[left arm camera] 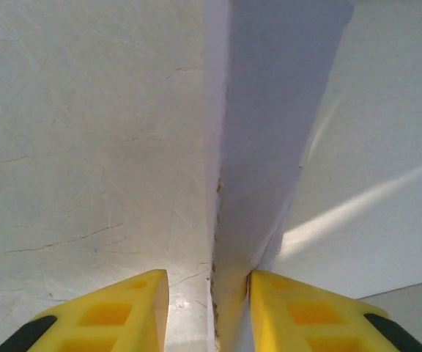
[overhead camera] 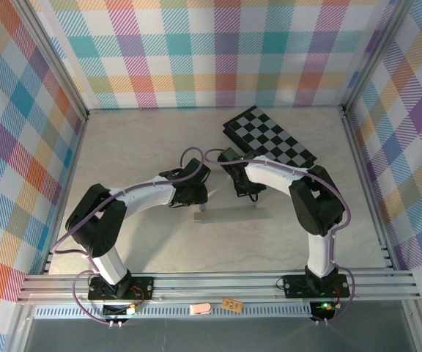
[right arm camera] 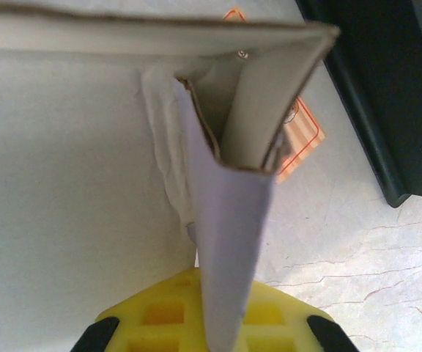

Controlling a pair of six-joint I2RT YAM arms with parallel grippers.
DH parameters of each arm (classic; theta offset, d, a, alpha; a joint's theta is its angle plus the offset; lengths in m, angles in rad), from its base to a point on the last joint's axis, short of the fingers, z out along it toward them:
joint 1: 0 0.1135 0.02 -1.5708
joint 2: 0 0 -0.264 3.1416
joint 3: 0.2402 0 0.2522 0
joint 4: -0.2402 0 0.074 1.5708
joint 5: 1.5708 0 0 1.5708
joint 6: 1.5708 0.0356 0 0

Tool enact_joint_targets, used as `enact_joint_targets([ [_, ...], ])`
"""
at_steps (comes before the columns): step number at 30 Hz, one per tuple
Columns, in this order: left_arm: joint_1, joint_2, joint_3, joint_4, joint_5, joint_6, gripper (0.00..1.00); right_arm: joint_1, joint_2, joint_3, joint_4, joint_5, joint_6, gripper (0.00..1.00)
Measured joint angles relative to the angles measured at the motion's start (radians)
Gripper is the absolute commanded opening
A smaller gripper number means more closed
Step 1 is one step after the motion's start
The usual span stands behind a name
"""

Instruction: Fold the paper box

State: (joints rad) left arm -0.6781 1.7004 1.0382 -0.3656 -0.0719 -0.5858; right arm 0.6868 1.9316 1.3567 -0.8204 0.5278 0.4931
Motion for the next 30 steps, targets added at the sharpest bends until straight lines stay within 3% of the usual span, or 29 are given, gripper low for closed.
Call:
enact_joint_targets([
  [12, 0.022, -0.021, -0.047, 0.145, 0.084, 0.007, 0.33, 0.0, -0.016, -0.023, 0.023, 0.007, -0.008, 0.0],
  [30, 0.024, 0.0, -0.059, 0.155, 0.122, 0.039, 0.28, 0.001, -0.016, -0.023, 0.019, 0.011, -0.01, 0.0],
])
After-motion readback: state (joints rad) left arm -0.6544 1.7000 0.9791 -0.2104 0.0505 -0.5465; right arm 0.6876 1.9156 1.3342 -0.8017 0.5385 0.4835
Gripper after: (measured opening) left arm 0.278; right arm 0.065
